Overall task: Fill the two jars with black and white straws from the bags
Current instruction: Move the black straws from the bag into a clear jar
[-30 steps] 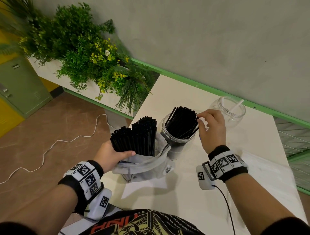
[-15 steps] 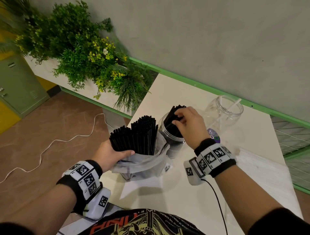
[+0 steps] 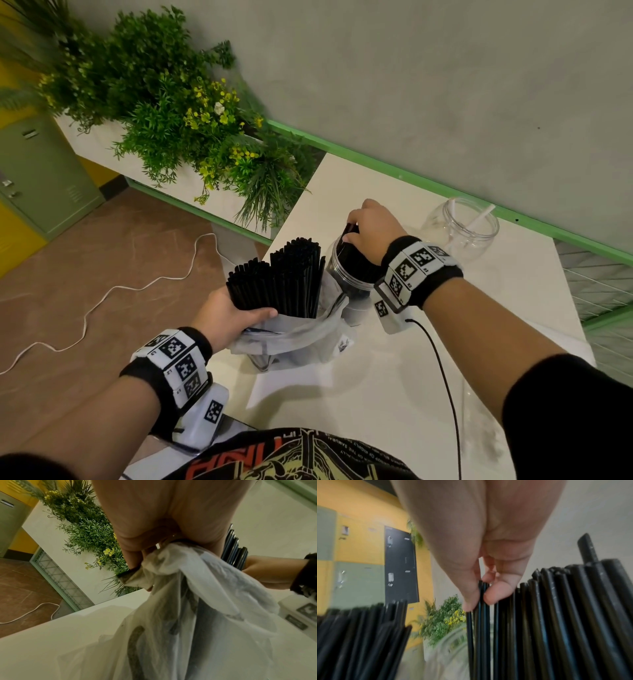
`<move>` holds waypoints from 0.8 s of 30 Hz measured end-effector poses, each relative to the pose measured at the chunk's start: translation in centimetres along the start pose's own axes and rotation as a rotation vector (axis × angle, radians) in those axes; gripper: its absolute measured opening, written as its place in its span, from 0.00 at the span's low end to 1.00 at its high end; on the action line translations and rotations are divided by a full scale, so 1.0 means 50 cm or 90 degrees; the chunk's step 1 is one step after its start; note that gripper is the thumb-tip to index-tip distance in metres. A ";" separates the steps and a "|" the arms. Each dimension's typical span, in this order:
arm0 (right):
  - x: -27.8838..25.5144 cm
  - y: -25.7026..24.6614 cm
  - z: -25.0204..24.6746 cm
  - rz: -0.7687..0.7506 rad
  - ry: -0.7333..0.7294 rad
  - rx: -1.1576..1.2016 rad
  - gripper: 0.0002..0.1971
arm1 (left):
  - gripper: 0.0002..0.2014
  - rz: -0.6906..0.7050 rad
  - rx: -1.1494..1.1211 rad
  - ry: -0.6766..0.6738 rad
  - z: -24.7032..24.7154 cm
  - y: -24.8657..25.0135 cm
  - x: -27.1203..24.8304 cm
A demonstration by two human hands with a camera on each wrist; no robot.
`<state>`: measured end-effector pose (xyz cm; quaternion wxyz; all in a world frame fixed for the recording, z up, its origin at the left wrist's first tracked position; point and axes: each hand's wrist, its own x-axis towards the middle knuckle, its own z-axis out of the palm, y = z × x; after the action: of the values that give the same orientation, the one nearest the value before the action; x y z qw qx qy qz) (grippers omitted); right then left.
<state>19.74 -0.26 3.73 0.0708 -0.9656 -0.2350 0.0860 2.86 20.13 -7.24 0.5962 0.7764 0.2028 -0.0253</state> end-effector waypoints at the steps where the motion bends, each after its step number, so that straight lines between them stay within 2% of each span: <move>1: 0.005 0.002 -0.007 0.004 0.000 -0.005 0.15 | 0.21 -0.001 0.001 0.000 0.000 0.002 -0.001; 4: 0.010 0.013 -0.019 0.025 0.062 0.021 0.13 | 0.19 0.004 -0.007 -0.003 -0.001 0.008 -0.004; 9: -0.017 0.048 0.004 0.029 0.142 -0.065 0.22 | 0.19 0.008 -0.012 -0.003 -0.001 0.012 -0.005; 14: -0.092 0.099 0.024 0.105 0.310 0.148 0.26 | 0.19 0.011 -0.015 0.005 -0.001 0.010 -0.004; 15: -0.106 0.103 0.036 0.097 0.303 0.163 0.29 | 0.20 0.010 -0.017 0.006 -0.001 0.009 -0.003; 19: -0.099 0.112 0.079 0.042 0.178 0.133 0.41 | 0.20 0.007 -0.016 0.010 -0.002 0.006 -0.003; 24: -0.031 0.100 0.070 0.004 0.166 0.134 0.44 | 0.20 0.008 -0.007 0.012 -0.001 0.009 -0.005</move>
<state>19.89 -5.03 -0.38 0.2012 -0.9565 -0.2108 -0.0154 2.77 20.04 -6.75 0.5984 0.7748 0.2035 -0.0128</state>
